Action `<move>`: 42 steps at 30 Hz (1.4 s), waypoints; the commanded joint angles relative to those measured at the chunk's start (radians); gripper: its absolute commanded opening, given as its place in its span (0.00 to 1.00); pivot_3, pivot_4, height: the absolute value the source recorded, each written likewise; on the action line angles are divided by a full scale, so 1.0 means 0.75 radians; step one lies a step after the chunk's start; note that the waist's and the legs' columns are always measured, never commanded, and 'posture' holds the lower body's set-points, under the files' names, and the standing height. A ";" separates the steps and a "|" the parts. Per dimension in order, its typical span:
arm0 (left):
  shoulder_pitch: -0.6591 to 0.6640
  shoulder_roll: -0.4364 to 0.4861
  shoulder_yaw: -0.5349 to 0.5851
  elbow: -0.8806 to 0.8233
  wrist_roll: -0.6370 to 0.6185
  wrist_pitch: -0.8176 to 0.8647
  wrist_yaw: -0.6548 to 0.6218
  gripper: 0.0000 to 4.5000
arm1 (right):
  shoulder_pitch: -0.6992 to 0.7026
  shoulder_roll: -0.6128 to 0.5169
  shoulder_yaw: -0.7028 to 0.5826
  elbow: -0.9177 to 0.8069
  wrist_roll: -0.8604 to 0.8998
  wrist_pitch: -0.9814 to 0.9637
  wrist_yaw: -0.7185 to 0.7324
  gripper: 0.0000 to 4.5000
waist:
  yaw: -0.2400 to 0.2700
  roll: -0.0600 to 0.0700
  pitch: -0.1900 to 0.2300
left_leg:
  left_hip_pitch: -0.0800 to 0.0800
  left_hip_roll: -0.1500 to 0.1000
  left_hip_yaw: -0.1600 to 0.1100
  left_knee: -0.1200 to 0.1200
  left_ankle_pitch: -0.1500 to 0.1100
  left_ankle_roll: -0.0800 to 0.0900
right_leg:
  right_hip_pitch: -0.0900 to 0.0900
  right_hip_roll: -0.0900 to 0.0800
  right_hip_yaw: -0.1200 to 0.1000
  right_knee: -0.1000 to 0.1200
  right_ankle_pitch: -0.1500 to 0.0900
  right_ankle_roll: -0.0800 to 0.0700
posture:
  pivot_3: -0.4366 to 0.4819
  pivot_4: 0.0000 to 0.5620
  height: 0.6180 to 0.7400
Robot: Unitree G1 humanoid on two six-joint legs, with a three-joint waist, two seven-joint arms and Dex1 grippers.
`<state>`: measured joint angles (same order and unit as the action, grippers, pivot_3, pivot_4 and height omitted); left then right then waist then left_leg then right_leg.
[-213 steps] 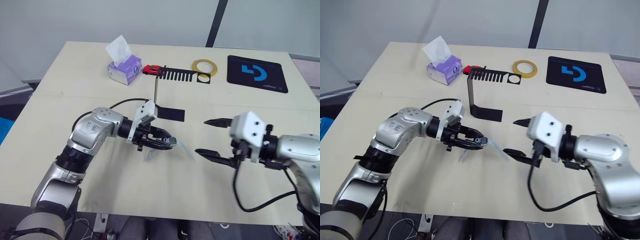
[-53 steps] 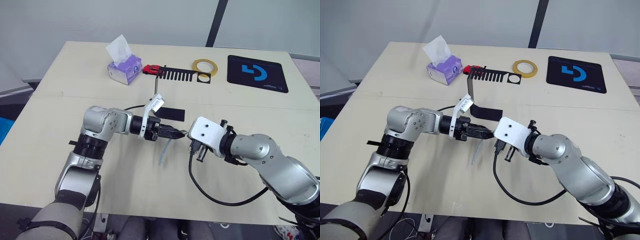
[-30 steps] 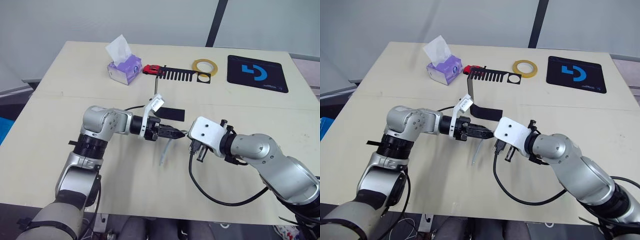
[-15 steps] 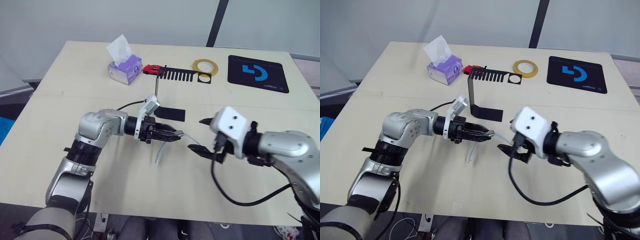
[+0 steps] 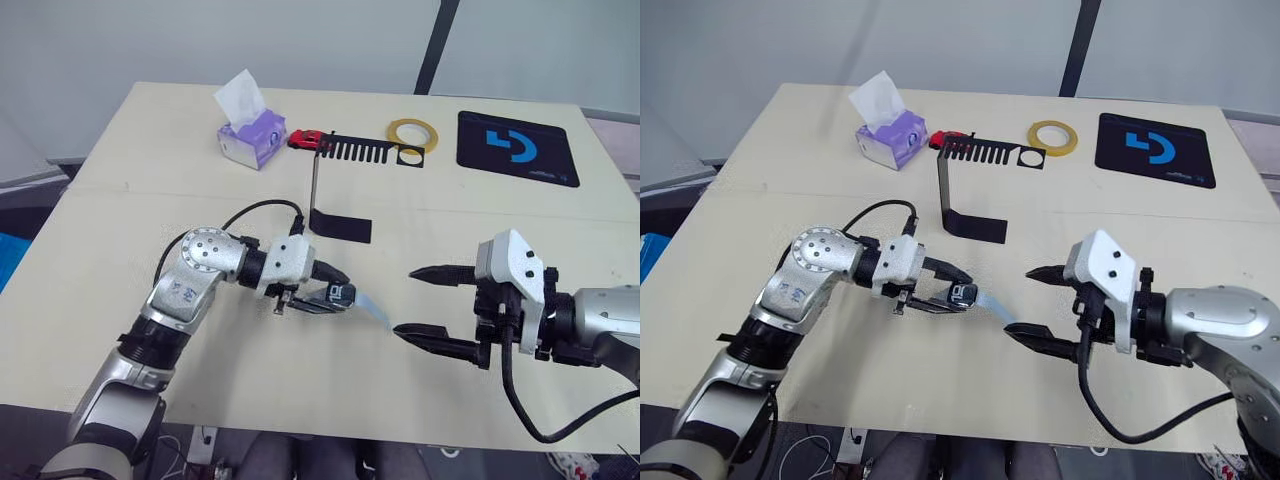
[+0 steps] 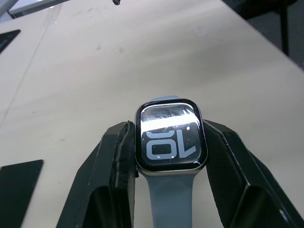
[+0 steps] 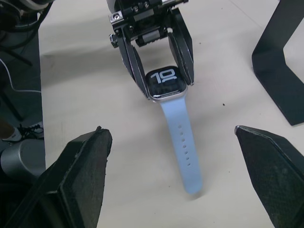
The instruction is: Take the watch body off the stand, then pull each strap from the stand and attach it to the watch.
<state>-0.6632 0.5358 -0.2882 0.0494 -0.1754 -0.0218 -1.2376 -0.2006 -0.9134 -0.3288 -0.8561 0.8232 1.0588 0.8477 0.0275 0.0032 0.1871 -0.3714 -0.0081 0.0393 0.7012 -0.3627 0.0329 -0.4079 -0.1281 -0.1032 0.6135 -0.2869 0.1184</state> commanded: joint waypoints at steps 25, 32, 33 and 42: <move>0.212 0.101 -0.064 -0.245 0.194 0.213 0.099 0.37 | 0.162 -0.096 0.036 -0.099 0.032 -0.178 -0.117 0.99 | -0.001 0.000 0.000 | 0.000 0.000 -0.001 0.000 0.000 0.001 | 0.001 0.000 0.000 0.000 0.000 0.000 | 0.48 0.27 0.98; 0.274 0.066 -0.124 -0.285 0.263 0.324 0.190 0.37 | 0.219 -0.126 0.060 -0.095 0.000 -0.210 -0.111 0.99 | 0.000 0.000 0.000 | 0.000 0.000 -0.001 0.000 0.000 0.001 | 0.001 0.000 0.000 0.000 0.000 0.000 | 0.48 0.27 0.98; 0.282 0.063 -0.127 -0.301 0.262 0.353 0.197 0.37 | 0.218 -0.130 0.062 -0.092 0.000 -0.213 -0.112 0.99 | 0.000 0.000 0.000 | 0.000 0.000 -0.001 0.000 0.000 0.001 | 0.001 0.000 0.000 0.000 0.000 0.000 | 0.48 0.27 0.98; 0.331 0.105 -0.122 -0.389 0.266 0.427 0.222 0.37 | 0.211 -0.154 0.097 -0.061 -0.021 -0.251 -0.108 0.99 | 0.000 0.000 0.000 | 0.001 0.000 -0.002 0.000 0.000 0.001 | 0.003 -0.001 -0.001 -0.001 0.000 0.000 | 0.48 0.27 0.98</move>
<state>-0.4240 0.6021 -0.3745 -0.2187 0.0160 0.3015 -1.0697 -0.0326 -1.0156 -0.2512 -0.8787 0.8107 0.8925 0.7630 0.0272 0.0032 0.1871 -0.3704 -0.0078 0.0377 0.7013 -0.3627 0.0336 -0.4059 -0.1287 -0.1037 0.6126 -0.2869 0.1185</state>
